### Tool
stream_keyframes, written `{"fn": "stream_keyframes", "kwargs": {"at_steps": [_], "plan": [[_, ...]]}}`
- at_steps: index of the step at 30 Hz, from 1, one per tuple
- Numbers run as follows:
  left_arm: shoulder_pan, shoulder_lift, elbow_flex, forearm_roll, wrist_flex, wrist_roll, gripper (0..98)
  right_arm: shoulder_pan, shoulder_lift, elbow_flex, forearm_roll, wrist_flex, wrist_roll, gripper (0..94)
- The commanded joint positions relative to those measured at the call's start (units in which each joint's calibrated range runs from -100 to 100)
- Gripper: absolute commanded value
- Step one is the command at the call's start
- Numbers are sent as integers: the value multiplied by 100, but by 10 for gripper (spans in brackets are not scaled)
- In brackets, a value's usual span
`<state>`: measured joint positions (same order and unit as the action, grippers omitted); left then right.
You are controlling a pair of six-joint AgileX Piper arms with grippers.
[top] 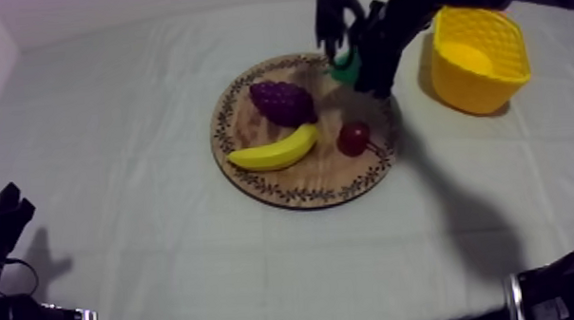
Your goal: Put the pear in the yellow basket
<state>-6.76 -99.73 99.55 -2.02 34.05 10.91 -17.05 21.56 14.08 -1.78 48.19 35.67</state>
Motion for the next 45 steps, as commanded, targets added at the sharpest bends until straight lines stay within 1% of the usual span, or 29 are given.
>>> {"fn": "stream_keyframes", "kwargs": {"at_steps": [1, 6, 10, 14, 17, 22, 30, 40, 43, 45], "plan": [[0, -1, 0, -1, -1, 1, 1, 253, -645, 47, -68, 301, 245, 418], [0, -1, 0, -1, -1, 1, 1, 934, -1624, 333, -236, 653, 834, 433], [0, -1, 0, -1, -1, 1, 1, 1483, -2096, 522, -330, 741, 1222, 438], [0, -1, 0, -1, -1, 1, 1, 1901, -2246, 667, -405, 713, 1491, 439], [0, -1, 0, -1, -1, 1, 1, 2076, -2196, 773, -413, 592, 1573, 440], [0, -1, 0, -1, -1, 2, 1, 2209, -1955, 885, -398, 363, 1566, 441], [0, -1, 0, -1, -1, 1, 1, 2284, -1311, 761, -335, 141, 1429, 459], [0, -1, 0, -1, -1, 1, 1, 2230, -43, -53, -99, -13, 954, 466], [0, -1, 0, -1, -1, 1, 1, 2227, 187, -143, -52, -141, 872, 480], [0, -1, 0, -1, -1, 1, 1, 2232, 273, -168, -43, -223, 830, 506]]}}
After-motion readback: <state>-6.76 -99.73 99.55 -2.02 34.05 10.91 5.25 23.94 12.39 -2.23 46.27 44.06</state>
